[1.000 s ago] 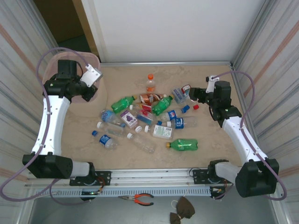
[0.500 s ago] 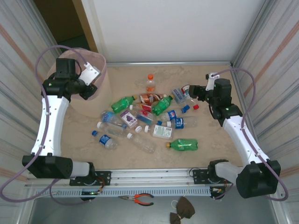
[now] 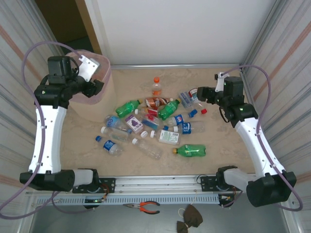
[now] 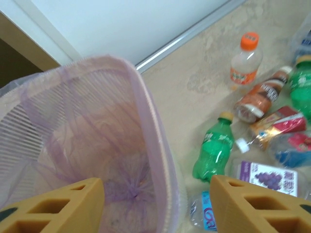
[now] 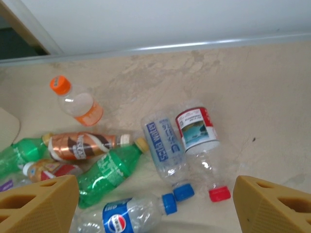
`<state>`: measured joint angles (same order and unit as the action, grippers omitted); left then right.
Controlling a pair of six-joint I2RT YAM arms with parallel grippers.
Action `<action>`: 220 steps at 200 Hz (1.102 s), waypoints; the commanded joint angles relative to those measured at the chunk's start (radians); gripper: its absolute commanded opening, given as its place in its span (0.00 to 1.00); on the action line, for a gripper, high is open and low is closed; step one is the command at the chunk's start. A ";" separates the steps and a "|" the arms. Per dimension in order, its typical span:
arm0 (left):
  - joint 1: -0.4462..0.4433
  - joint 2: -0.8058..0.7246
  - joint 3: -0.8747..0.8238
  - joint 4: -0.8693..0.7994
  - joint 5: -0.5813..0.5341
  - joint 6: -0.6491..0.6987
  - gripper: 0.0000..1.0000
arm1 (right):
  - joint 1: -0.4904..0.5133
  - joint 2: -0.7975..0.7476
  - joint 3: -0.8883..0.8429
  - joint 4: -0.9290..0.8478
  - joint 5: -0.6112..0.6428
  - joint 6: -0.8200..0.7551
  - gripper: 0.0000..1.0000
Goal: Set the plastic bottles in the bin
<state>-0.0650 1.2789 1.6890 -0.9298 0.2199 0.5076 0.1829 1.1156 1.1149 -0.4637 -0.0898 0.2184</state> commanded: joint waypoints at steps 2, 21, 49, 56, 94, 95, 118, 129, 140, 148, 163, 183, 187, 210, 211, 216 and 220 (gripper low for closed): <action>-0.065 -0.052 -0.025 0.042 0.010 -0.128 0.61 | 0.036 -0.020 0.040 -0.175 0.000 -0.005 0.81; -0.146 -0.077 -0.072 0.042 -0.056 -0.192 0.61 | 0.084 -0.023 0.049 -0.254 0.016 -0.025 0.80; -0.249 -0.111 -0.138 -0.001 -0.167 -0.367 0.61 | 0.169 -0.014 0.055 -0.350 0.064 -0.015 0.79; -0.269 -0.123 -0.157 -0.016 -0.201 -0.432 0.61 | 0.191 -0.014 0.050 -0.361 0.079 -0.008 0.79; -0.294 -0.250 -0.326 -0.072 -0.260 -0.807 0.59 | 0.261 -0.014 0.007 -0.352 0.110 0.037 0.79; -0.294 -0.254 -0.332 -0.073 -0.261 -0.815 0.59 | 0.262 -0.014 0.006 -0.352 0.110 0.038 0.79; -0.294 -0.366 -0.470 -0.072 -0.262 -0.988 0.59 | 0.277 -0.011 -0.013 -0.331 0.104 0.050 0.79; -0.294 -0.419 -0.546 -0.066 -0.271 -1.067 0.64 | 0.281 -0.008 -0.019 -0.322 0.101 0.050 0.79; -0.294 -0.463 -0.606 -0.074 -0.291 -1.140 0.66 | 0.283 -0.004 -0.022 -0.315 0.098 0.049 0.79; -0.294 -0.488 -0.646 -0.082 -0.303 -1.183 0.66 | 0.285 -0.001 -0.026 -0.308 0.096 0.047 0.79; -0.294 -0.525 -0.711 -0.103 -0.317 -1.238 0.67 | 0.289 0.004 -0.031 -0.298 0.094 0.047 0.79; -0.293 -0.554 -0.783 -0.140 -0.342 -1.310 0.69 | 0.294 0.000 -0.047 -0.284 0.087 0.052 0.79; -0.292 -0.557 -0.796 -0.148 -0.348 -1.325 0.70 | 0.295 -0.002 -0.049 -0.283 0.087 0.052 0.79; -0.255 -0.555 -0.870 -0.159 -0.312 -1.374 0.70 | 0.302 -0.008 -0.068 -0.276 0.086 0.058 0.79; -0.252 -0.553 -0.874 -0.158 -0.308 -1.375 0.70 | 0.302 -0.007 -0.068 -0.276 0.087 0.059 0.79; -0.238 -0.550 -0.891 -0.154 -0.288 -1.381 0.70 | 0.303 -0.010 -0.072 -0.274 0.087 0.059 0.79; -0.223 -0.545 -0.908 -0.151 -0.269 -1.387 0.70 | 0.304 -0.012 -0.074 -0.274 0.087 0.061 0.79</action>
<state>-0.3382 0.7273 0.8513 -1.0538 -0.0803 -0.7692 0.4770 1.1183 1.0637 -0.7528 -0.0006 0.2550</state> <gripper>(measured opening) 0.704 0.792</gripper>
